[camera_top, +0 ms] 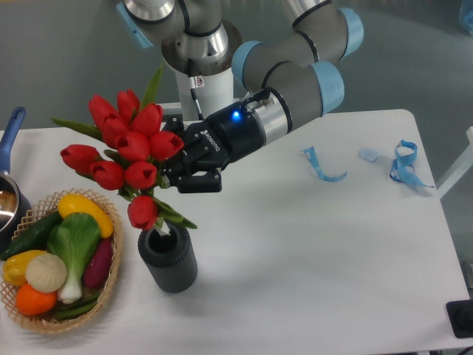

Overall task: Insert the flowers into the vase
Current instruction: 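Lower the tulip stems down into the black vase opening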

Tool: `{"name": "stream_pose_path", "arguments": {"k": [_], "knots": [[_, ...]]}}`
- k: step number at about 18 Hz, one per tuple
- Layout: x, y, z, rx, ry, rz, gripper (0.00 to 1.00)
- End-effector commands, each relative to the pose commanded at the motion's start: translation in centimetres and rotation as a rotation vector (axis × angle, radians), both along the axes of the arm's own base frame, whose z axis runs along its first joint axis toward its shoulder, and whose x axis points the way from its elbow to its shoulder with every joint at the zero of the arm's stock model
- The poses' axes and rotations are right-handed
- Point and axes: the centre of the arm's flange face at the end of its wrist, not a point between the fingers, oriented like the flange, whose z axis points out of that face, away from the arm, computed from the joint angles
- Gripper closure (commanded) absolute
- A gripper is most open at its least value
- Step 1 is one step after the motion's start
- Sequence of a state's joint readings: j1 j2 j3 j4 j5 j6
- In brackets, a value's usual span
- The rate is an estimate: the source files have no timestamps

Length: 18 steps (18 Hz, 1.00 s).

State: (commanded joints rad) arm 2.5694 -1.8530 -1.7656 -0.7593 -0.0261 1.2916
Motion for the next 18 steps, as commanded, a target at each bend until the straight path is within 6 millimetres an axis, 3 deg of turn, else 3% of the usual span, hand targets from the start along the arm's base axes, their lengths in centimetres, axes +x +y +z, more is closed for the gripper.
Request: {"name": "stream_pose_path", "arguments": {"k": [10, 18], "knots": [[-0.2, 0.2, -3.1, -0.012, -0.014, 0.000, 0.82], [-0.6, 0.5, -8.4, -0.064, -0.061, 0.005, 0.80]]}}
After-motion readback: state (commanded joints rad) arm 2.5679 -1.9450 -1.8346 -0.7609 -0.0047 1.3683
